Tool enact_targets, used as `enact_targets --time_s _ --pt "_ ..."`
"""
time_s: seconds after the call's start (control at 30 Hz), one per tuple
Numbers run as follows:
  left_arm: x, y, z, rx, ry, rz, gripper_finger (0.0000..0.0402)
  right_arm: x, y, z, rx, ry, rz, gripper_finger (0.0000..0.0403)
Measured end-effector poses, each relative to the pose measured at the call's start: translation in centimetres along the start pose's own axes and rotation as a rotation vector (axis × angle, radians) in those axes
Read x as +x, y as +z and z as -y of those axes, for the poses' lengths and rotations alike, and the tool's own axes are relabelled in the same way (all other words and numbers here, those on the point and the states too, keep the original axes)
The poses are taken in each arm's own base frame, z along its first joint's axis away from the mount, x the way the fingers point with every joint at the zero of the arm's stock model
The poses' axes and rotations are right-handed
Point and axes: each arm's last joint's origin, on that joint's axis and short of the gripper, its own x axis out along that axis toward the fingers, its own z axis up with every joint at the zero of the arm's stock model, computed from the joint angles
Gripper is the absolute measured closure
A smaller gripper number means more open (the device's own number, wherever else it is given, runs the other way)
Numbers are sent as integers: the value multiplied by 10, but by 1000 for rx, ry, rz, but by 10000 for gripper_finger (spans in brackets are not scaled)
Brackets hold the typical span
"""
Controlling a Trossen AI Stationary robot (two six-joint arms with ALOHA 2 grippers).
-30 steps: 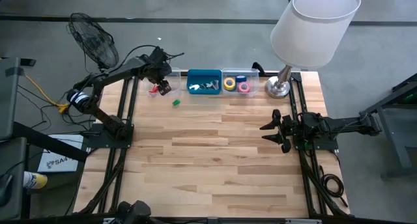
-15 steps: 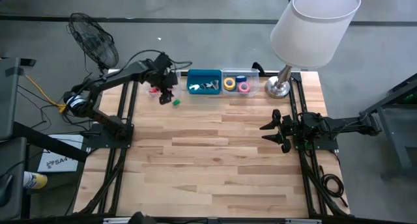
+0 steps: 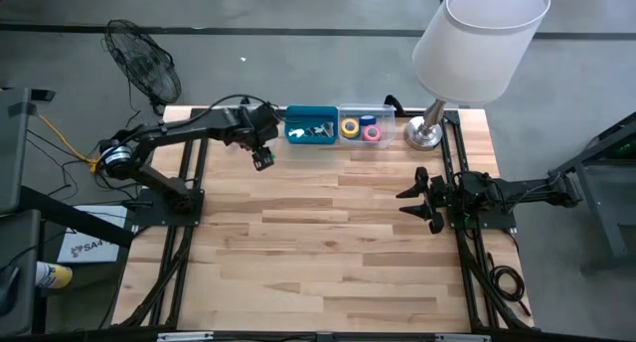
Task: Pick and place Stapler, Stapler remover, tape
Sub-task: Put the green stapler into the left transparent bin
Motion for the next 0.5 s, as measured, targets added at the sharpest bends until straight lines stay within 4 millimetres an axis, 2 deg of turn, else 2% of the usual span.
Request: enact_targets --time_s 0.23,0.5 --pt "7 -2 6 -72 13 -21 179 0 0 0 0 0 -1 222" --pt "21 -15 11 -147 -21 -65 179 0 0 0 0 0 -1 222"
